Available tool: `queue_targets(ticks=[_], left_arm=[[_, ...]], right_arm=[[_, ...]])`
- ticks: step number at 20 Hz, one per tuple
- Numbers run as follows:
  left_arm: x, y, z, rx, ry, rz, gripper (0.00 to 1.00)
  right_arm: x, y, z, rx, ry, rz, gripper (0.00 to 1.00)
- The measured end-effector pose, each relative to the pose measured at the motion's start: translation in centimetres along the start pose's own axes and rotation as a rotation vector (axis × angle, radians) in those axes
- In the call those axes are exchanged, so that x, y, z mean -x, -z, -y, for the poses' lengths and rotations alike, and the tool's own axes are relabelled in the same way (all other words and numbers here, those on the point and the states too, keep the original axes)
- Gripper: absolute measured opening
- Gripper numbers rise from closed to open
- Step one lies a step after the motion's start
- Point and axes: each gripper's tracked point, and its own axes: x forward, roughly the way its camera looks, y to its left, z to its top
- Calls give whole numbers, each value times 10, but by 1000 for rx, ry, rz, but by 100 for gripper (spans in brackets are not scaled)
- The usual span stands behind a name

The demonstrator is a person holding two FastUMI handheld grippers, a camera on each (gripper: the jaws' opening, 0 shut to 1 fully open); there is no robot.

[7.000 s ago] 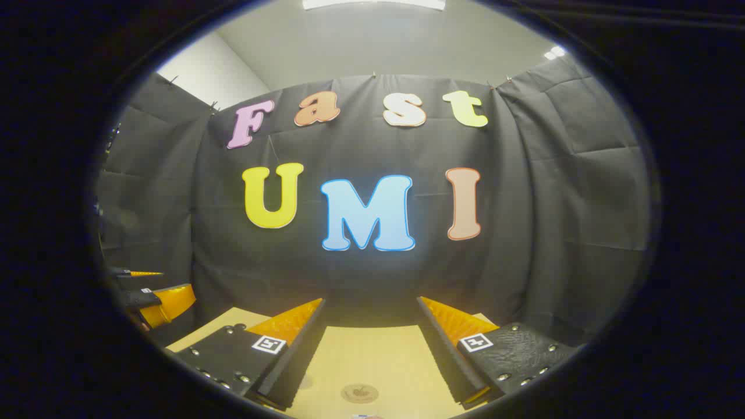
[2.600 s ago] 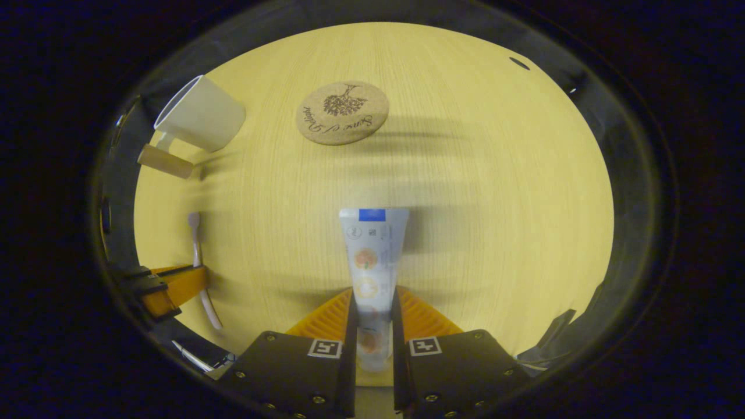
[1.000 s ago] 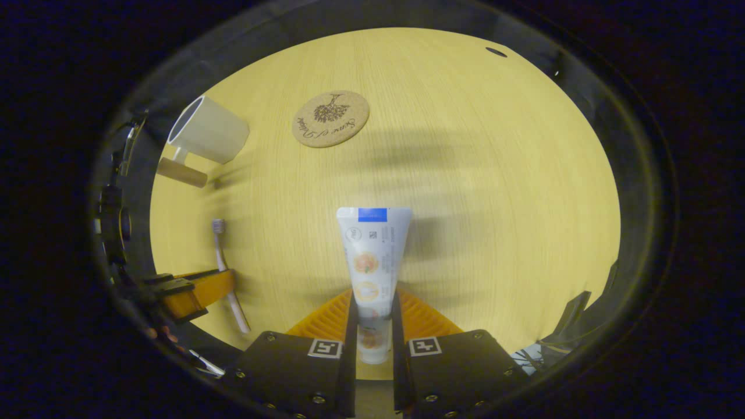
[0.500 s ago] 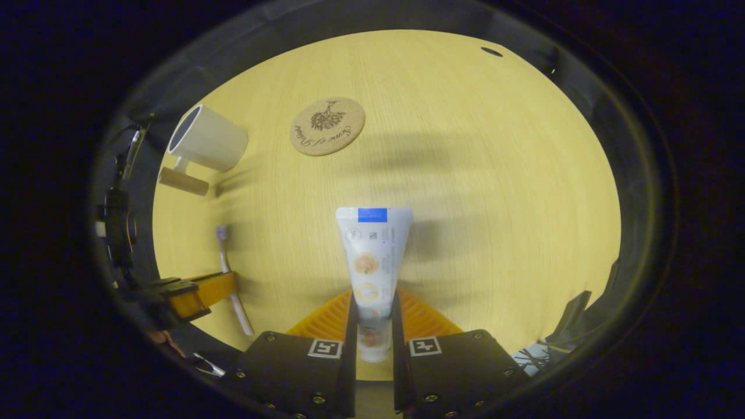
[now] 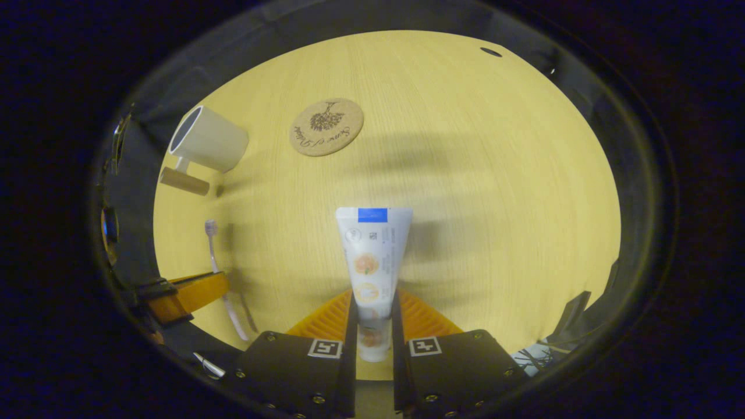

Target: Put the toothbrush and toothpaste on the desktop into the cup, then pick up the cup and place it on the coaster on the desktop.

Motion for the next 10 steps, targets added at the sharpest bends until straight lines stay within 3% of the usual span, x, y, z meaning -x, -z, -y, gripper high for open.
queue_targets(ticks=[6,7,8,10], left_arm=[[42,-32,21,-48,35,87,8],[50,-39,24,-50,44,104,13],[60,-49,27,-50,51,122,8],[77,-68,30,-50,67,165,8]], right_arm=[[1,-1,-1,-8,-9,5,27],[1,-1,-1,-10,-10,6,27],[0,-1,-1,-11,-11,5,27],[1,-1,-2,-16,-14,5,27]])
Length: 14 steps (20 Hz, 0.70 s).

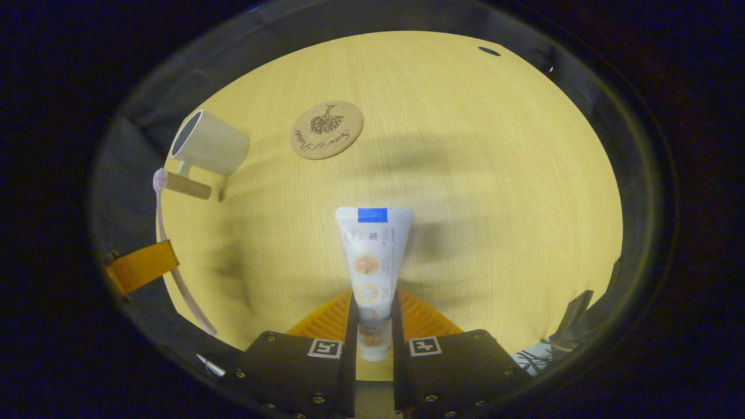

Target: Put the toothbrush and toothpaste on the desktop into the cup, then pick up the cup and place it on the coaster on the desktop.

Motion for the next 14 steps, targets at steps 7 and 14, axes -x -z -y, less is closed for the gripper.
queue_targets(ticks=[7,14], left_arm=[[34,-82,-3,-10,10,137,8],[37,-152,-28,4,-4,222,8]], right_arm=[[0,0,-1,-7,-6,-5,27],[-1,-1,-1,-25,-3,-15,27]])
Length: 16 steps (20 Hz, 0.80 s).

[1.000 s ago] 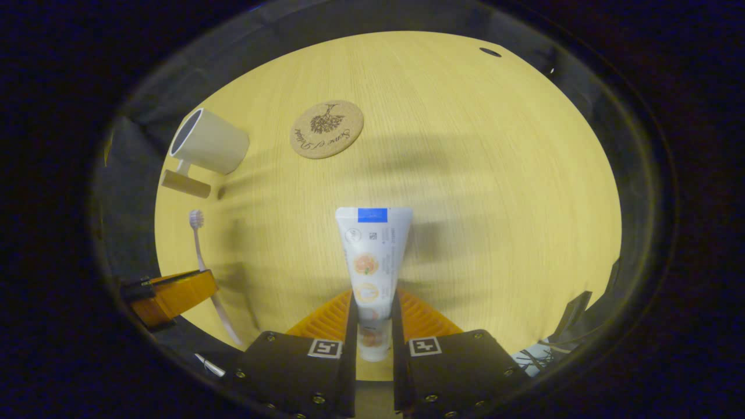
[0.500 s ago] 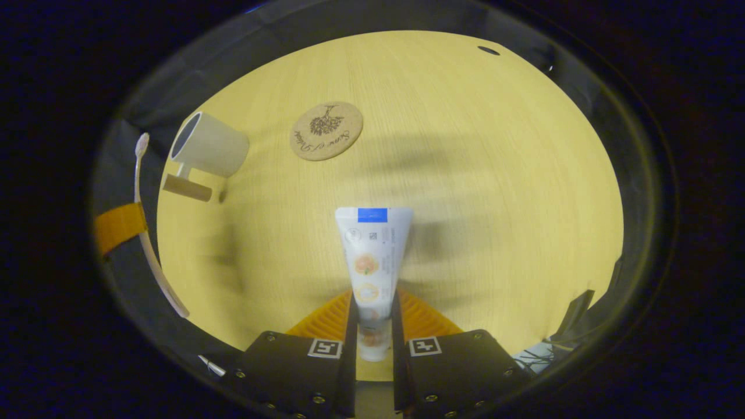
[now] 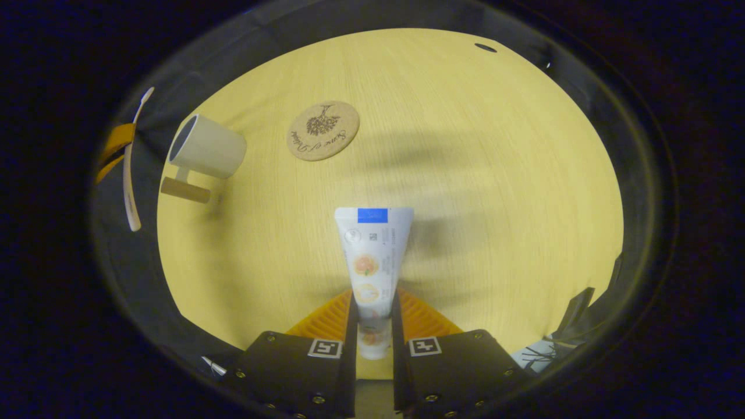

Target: Put the toothbrush and toothpaste on the desktop into the cup, then pick up the cup and place it on the coaster on the desktop.

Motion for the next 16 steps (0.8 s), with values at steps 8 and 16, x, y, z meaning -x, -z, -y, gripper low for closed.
queue_targets(ticks=[8,16], left_arm=[[-35,-45,-37,-52,-7,84,8],[-63,-67,-50,-49,28,192,8]], right_arm=[[9,-13,8,-51,11,12,27],[17,-26,7,-88,3,35,27]])
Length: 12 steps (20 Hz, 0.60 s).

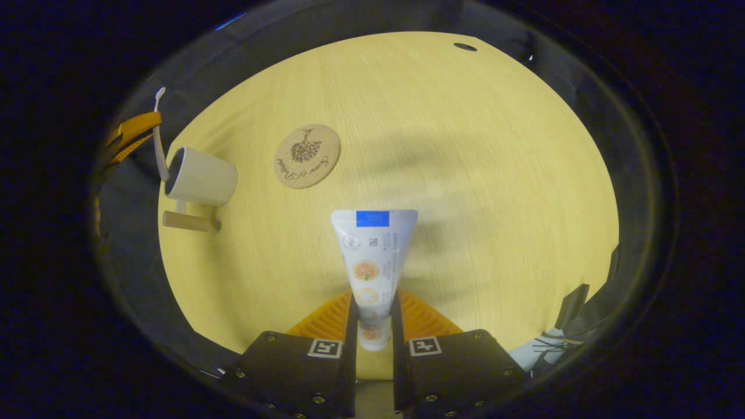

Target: Put the toothbrush and toothpaste on the desktop into the cup, then pick up the cup and place it on the coaster on the desktop.

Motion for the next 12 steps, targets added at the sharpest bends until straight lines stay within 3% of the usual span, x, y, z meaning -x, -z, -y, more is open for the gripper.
queue_targets(ticks=[1,3,4,6,7,10,11,12], left_arm=[[-4,3,-4,-4,-5,5,13],[-10,12,-5,-14,-6,-8,8],[-13,15,-5,-16,-5,-14,13],[-19,24,-8,-20,-9,-25,8],[-20,28,-10,-19,-14,-30,13],[-18,39,-14,-11,-9,-30,10],[-16,40,-13,-6,0,-31,19],[-17,43,-14,0,-2,-35,14]], right_arm=[[2,-3,-2,-5,-6,8,27],[8,-10,-8,-12,-17,26,27],[10,-14,-10,-13,-22,36,27],[15,-23,-16,-10,-33,57,27],[17,-26,-19,-6,-40,66,27],[27,-34,-30,10,-56,85,27],[30,-37,-33,14,-60,98,27],[33,-40,-37,17,-67,108,30]])
